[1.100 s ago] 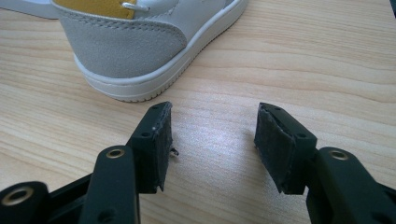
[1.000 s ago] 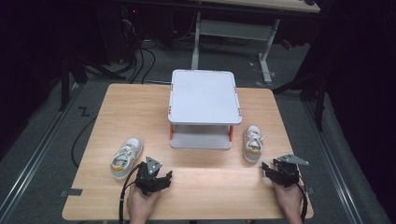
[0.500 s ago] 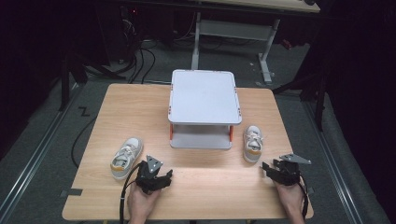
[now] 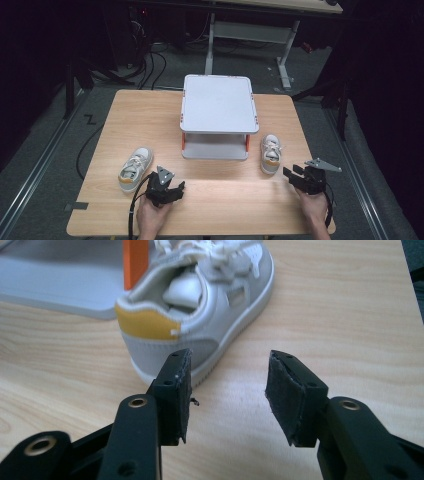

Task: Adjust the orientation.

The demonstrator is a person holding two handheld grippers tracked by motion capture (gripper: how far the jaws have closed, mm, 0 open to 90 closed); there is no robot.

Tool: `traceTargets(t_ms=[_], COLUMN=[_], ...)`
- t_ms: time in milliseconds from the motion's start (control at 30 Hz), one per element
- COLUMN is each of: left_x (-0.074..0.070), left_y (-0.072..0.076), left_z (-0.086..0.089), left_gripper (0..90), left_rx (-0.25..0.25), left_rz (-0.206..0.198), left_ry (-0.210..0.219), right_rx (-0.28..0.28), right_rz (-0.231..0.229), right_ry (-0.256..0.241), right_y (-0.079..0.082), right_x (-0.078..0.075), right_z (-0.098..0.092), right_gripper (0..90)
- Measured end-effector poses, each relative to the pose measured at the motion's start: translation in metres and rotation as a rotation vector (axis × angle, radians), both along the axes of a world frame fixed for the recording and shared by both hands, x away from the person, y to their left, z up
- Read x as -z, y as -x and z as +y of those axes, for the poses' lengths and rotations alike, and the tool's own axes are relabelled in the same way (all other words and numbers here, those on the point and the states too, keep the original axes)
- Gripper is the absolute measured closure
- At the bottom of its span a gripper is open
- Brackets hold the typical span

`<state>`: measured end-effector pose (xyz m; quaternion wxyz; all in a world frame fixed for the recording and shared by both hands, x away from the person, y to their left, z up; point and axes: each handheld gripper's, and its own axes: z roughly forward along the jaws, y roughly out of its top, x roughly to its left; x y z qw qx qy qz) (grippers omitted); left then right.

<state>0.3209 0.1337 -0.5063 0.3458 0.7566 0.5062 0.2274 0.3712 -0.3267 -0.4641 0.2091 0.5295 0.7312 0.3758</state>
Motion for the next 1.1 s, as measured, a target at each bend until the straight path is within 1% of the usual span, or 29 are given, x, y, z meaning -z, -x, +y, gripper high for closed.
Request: traceTargets(t_ms=[33,67,233,267,333,367,400,467,567,600,633,667,733,767,800,833,867,900,933,1033,1067,1100], left_x=[0.000,0.000,0.000,0.000,0.000,0.000,0.000,0.000,0.000,0.000,0.000,0.000,0.000,0.000,0.000,0.000,0.000,0.000,0.000,0.000,0.000,0.000], left_y=[0.000,0.000,0.000,0.000,0.000,0.000,0.000,0.000,0.000,0.000,0.000,0.000,0.000,0.000,0.000,0.000,0.000,0.000,0.000,0.000,0.000,0.000], left_z=[0.000,0.000,0.000,0.000,0.000,0.000,0.001,0.001,0.000,0.000,0.000,0.000,0.000,0.001,0.001,0.001,0.001,0.001,0.001,0.001,0.001,0.001], left_gripper=[29.3,29.3,29.3,29.3,29.3,29.3,29.3,29.3,29.3,29.3,29.3,29.3,29.3,29.3,29.3,29.3,29.3,29.3,29.3,29.3,29.3,29.3], left_rx=[-0.001,-0.001,0.001,0.001,-0.001,-0.001,0.000,0.000,-0.001,-0.001,-0.001,-0.001,-0.001,0.000,0.001,0.001,0.001,0.000,0.000,0.000,0.001,0.001], left_rz=[0.001,0.001,0.001,0.001,0.001,0.001,0.002,0.002,0.001,0.001,0.001,0.001,0.001,0.001,0.001,0.002,0.002,0.002,0.002,0.002,0.002,0.002], left_ry=[0.002,0.002,0.008,0.006,0.004,0.004,0.006,0.006,0.005,0.005,0.005,0.005,0.005,0.007,0.006,0.006,0.006,0.007,0.007,0.008,0.007,0.007], right_rx=[-0.001,-0.001,0.001,0.010,0.014,0.014,0.012,0.008,-0.002,-0.015,-0.015,-0.010,0.000,0.000,0.004,0.003,0.003,0.007,0.007,0.026,0.039,0.039], right_rz=[0.001,0.001,0.004,0.015,0.022,0.022,0.036,0.041,0.043,0.045,0.045,0.053,0.076,0.076,0.095,0.100,0.100,0.096,0.096,0.092,0.073,0.073], right_ry=[0.002,0.002,-0.004,-0.001,0.006,0.006,0.010,0.014,0.021,0.037,0.037,0.057,0.067,0.067,0.081,0.070,0.070,0.081,0.081,0.098,0.124,0.124], right_y=[-0.006,-0.006,-0.020,-0.028,-0.034,-0.034,-0.040,-0.044,-0.047,-0.049,-0.049,-0.052,-0.056,-0.056,-0.060,-0.060,-0.060,-0.059,-0.059,-0.058,-0.056,-0.056], right_x=[-0.004,-0.004,-0.012,-0.014,-0.015,-0.015,-0.015,-0.017,-0.018,-0.018,-0.018,-0.017,-0.013,-0.013,-0.009,-0.008,-0.008,-0.008,-0.008,-0.009,-0.009,-0.009], right_z=[0.002,0.002,0.006,0.008,0.010,0.010,0.013,0.015,0.018,0.023,0.023,0.028,0.030,0.030,0.030,0.030,0.030,0.033,0.033,0.033,0.033,0.033], right_gripper=[53.6,53.6,54.8,55.1,55.5,55.5,56.5,56.6,56.9,57.1,57.1,57.9,58.9,58.9,60.9,63.5,63.5,66.7,66.7,71.1,74.7,74.7])
